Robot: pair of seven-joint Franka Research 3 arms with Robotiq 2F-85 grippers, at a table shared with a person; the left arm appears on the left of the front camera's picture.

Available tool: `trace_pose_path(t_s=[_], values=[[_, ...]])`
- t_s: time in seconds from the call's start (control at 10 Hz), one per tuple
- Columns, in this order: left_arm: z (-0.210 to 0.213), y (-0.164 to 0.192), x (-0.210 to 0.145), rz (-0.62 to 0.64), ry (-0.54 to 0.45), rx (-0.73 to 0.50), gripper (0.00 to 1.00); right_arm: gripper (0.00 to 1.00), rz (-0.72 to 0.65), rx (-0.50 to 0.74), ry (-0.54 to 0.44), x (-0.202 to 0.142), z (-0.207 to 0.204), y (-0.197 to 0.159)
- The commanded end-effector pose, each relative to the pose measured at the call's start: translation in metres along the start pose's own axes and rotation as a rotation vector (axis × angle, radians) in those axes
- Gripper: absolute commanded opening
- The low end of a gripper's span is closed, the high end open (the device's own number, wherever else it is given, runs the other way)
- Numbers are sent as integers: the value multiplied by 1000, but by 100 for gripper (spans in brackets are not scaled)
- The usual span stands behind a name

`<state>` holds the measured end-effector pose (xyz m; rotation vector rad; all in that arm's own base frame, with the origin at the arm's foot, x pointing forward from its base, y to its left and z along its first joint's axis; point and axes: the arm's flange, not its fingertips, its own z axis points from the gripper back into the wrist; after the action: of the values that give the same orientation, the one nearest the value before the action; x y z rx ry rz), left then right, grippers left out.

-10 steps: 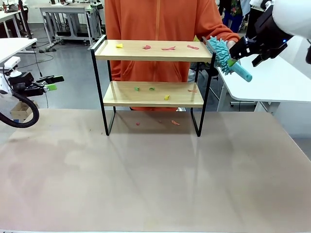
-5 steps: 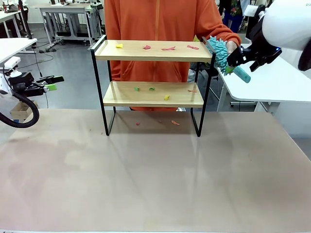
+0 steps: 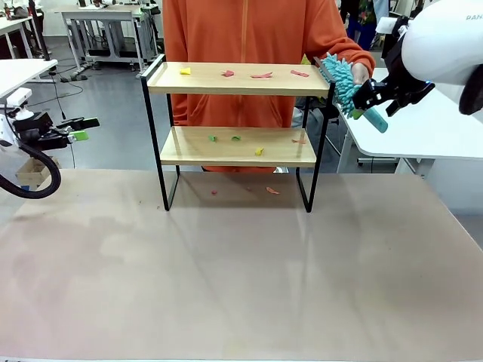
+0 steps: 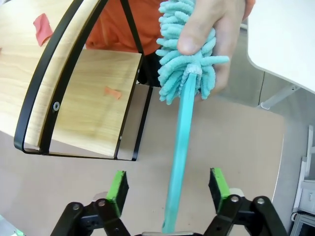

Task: Clean the shelf.
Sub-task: Pick up the Duster handed by the human.

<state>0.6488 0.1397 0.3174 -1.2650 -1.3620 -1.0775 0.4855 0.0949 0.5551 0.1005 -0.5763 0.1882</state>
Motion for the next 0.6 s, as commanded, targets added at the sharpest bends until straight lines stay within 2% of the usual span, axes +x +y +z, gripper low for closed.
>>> trace_pose_path(t_s=[0.0,0.1,0.2,0.5], values=[[-1,-1,3,-11,6,-8,100,0,-19,-49,1,7,1,1],[-1,-1,3,-11,6,-8,100,37,-17,-52,4,7,1,1],[-1,-1,3,-11,6,-8,100,0,-19,-59,4,6,1,2],[-1,-1,3,-11,6,-8,100,0,-52,-78,3,6,5,1]])
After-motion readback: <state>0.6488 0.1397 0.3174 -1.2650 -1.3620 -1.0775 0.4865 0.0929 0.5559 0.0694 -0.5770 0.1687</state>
